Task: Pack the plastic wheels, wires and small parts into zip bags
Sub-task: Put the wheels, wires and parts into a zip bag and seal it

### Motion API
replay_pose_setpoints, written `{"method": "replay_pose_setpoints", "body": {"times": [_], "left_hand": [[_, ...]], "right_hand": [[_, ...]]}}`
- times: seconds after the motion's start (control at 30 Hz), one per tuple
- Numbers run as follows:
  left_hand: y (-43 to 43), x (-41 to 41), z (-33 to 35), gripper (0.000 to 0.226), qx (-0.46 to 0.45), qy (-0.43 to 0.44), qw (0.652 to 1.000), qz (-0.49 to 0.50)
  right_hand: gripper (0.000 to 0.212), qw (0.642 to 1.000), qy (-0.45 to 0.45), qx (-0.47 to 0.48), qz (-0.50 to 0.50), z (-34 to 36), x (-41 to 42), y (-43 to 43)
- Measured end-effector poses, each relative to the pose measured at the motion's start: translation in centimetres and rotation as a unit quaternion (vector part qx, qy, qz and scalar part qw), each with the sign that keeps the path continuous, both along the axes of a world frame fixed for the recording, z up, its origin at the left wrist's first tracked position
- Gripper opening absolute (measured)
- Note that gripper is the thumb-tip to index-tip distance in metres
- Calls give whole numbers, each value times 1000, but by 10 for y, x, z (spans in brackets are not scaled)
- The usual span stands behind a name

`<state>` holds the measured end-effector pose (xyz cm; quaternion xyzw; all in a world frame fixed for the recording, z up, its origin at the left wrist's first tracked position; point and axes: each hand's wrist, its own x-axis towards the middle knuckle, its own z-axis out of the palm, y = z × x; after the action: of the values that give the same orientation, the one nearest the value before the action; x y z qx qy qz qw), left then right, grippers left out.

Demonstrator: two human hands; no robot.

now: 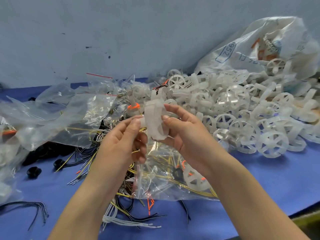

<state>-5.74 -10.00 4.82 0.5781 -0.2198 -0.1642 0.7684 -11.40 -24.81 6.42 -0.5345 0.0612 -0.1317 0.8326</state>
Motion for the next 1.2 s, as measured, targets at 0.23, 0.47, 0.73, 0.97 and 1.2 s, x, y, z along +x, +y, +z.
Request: {"method": "replay_pose_setpoints", "body": {"times": [0.23, 0.47, 0.73, 0.97, 1.2], "left_hand": [[27, 23, 4, 28, -56, 85, 991, 90], [56, 48, -12, 31, 56, 174, 971, 155], [50, 35, -7, 26, 132, 186, 974, 6], [31, 17, -11, 23, 148, 171, 974, 0], [18, 4, -11, 27, 194, 7, 979, -69]], "right_hand": [[33, 893, -44, -435, -103, -13, 6, 7], [30, 619, -21, -785, 18, -23, 15, 19], [28, 718, -66, -686, -100, -22, 14, 12], [24, 767, -79, -614, -168, -25, 12, 10], [19, 750, -64, -628, -194, -19, 6, 22]]}}
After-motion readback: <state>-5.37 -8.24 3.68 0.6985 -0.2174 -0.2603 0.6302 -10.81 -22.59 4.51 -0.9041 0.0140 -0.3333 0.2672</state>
